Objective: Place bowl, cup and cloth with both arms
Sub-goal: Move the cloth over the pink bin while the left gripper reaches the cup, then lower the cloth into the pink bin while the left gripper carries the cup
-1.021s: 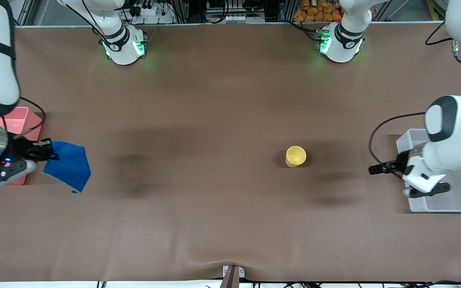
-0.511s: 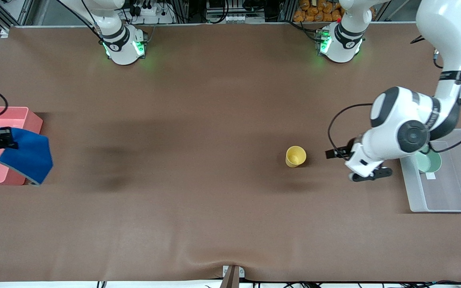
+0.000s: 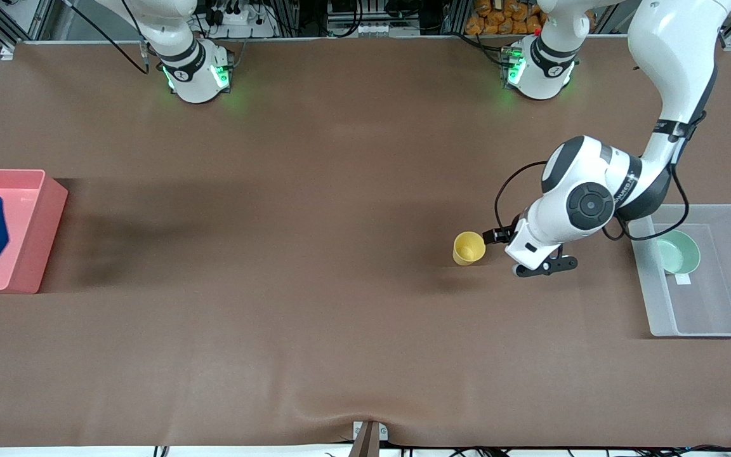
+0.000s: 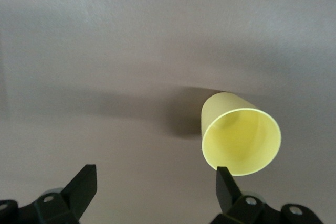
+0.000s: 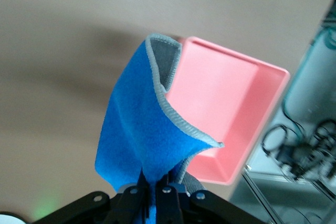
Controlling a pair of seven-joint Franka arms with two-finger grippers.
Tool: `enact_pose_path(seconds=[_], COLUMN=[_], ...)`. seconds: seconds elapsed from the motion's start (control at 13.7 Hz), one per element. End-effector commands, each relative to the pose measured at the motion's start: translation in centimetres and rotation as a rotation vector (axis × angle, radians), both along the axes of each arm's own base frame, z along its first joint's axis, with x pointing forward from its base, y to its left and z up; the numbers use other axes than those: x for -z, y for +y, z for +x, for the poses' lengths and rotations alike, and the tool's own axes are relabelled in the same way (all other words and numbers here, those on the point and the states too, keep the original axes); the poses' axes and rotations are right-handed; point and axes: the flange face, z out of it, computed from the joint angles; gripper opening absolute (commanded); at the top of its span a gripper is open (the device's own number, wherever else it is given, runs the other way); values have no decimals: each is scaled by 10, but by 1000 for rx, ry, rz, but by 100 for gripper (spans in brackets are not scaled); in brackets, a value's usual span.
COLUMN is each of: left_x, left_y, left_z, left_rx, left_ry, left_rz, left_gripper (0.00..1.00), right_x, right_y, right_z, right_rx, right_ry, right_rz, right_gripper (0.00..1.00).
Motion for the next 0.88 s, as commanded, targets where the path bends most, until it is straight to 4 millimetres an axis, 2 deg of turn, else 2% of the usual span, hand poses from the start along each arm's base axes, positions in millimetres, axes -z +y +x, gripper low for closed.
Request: enact_pose_path(seconds=[0.0,0.15,0.36,0.44,0.51,0.66,0.73,0.8], left_x=[13,19,38,43,49,64,70,70], left_y=[-10,-21,-30,-31,-31,-29,-28,-27], left_z=[-8,-11,-9,-9,-7,-6,-6,-6], left_rx=[-24,-38,-42,-33,-35,-27,-30,-32], left_ry=[-18,-14,-27,-37,-47,-70,-66,-65], left_rz=[12,8,-19,-4,19,50,57,58], left_gripper=[100,100,100,100,95,74,57,36], right_x=[11,21,54,66,78,104,114,122], right_y=[-50,-79,-119,-128,-132,-144,-146,-146], right_z=[-13,-13,-26,-30,-30,-38,-39,-38], right_rx=[15,-14,24,39,44,68,72,74], right_ry=[31,-6,30,46,63,99,111,119], right_rz=[-29,-39,-16,-7,1,28,35,45], right_gripper=[0,0,0,0,0,0,0,0])
